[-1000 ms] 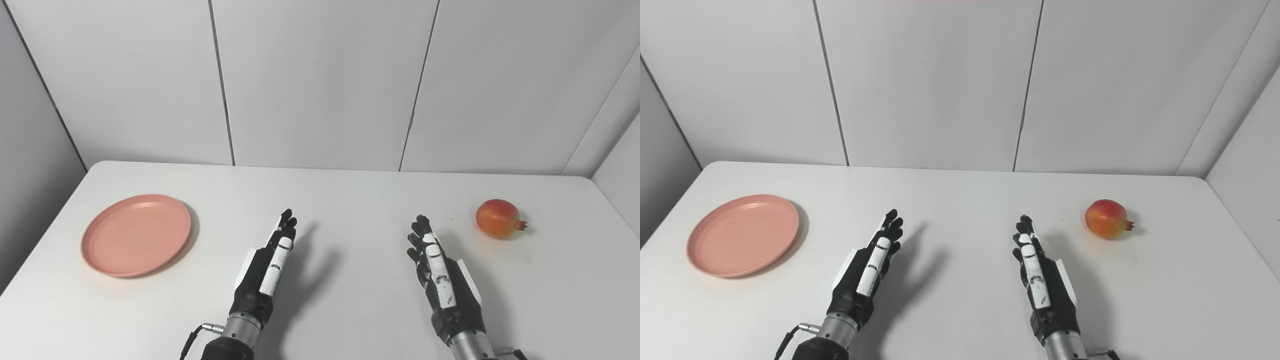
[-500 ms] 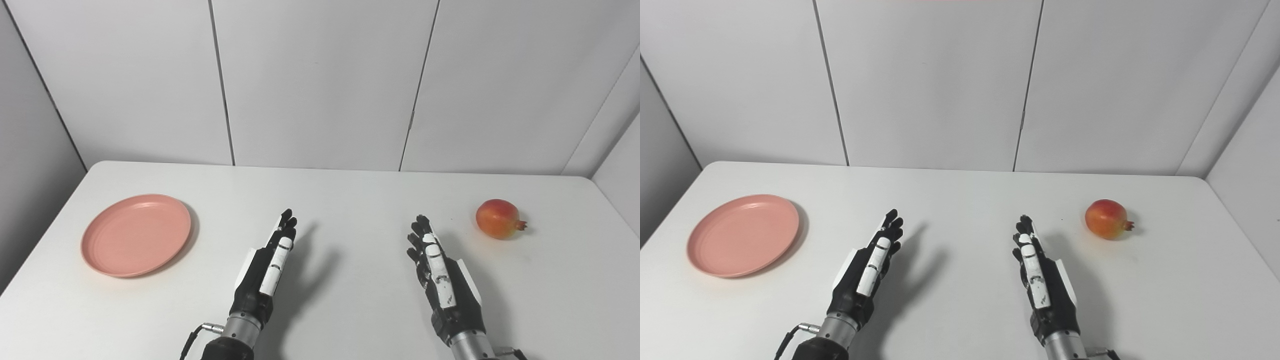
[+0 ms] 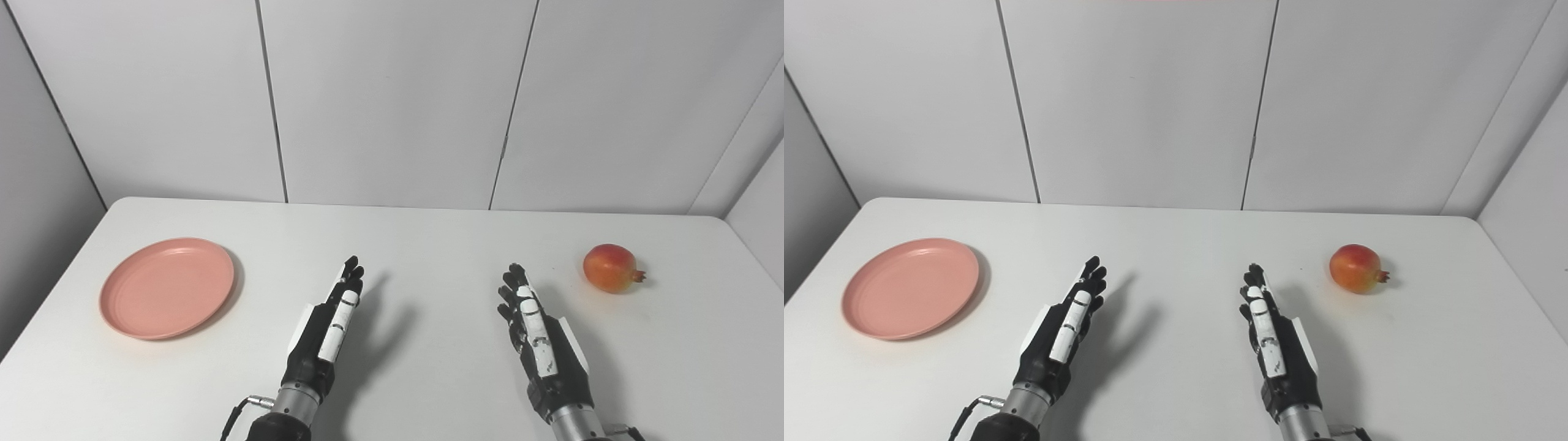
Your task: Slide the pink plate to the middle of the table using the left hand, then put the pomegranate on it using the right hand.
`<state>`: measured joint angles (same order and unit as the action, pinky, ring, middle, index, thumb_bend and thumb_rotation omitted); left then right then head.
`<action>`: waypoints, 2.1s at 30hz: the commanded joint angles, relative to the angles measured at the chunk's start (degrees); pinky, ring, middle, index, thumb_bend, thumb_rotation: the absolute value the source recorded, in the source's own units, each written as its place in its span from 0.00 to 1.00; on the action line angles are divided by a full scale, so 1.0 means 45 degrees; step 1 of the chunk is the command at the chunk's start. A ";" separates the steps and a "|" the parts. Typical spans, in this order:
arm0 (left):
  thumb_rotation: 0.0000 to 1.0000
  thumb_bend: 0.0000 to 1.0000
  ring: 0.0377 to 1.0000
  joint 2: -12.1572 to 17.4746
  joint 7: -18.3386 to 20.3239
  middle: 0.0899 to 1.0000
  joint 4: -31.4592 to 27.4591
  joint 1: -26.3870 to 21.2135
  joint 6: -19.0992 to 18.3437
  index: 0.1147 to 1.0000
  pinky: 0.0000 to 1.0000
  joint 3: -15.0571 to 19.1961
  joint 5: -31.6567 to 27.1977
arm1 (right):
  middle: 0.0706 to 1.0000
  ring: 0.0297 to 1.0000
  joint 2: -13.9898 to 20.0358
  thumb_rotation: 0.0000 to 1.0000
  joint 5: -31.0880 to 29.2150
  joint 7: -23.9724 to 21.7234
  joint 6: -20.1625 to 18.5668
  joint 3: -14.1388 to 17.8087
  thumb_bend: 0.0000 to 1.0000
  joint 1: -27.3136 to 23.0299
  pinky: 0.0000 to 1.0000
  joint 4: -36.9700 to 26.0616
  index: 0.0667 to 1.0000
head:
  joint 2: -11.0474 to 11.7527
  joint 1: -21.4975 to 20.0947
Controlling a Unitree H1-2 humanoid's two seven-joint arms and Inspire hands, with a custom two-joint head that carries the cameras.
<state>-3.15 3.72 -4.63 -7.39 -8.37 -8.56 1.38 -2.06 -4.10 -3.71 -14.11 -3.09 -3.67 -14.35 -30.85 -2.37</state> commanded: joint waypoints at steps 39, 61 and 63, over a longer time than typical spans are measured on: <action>1.00 0.45 1.00 -0.0104 0.0124 1.00 -0.0257 -0.0411 0.0240 1.00 1.00 -0.0027 -0.0090 | 1.00 0.99 -0.0046 1.00 -0.0077 -0.0060 0.0565 -0.0003 0.33 -0.0363 1.00 -0.0112 1.00 | 0.0058 0.0003; 1.00 0.45 1.00 -0.0112 0.0193 1.00 -0.0268 -0.0388 0.0217 1.00 1.00 0.0019 -0.0140 | 1.00 0.99 -0.0056 1.00 -0.0113 -0.0018 0.0494 -0.0029 0.32 -0.0358 1.00 -0.0154 1.00 | 0.0036 0.0005; 1.00 0.45 1.00 -0.0107 0.0208 1.00 -0.0241 -0.0396 0.0252 1.00 1.00 0.0015 -0.0123 | 1.00 0.99 -0.0055 1.00 -0.0124 -0.0028 0.0544 -0.0026 0.32 -0.0356 1.00 -0.0134 1.00 | 0.0036 0.0005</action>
<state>-3.15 4.22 -4.53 -7.42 -8.41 -8.40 1.32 -2.08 -4.41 -3.66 -14.10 -3.17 -3.67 -14.17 -30.67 -2.37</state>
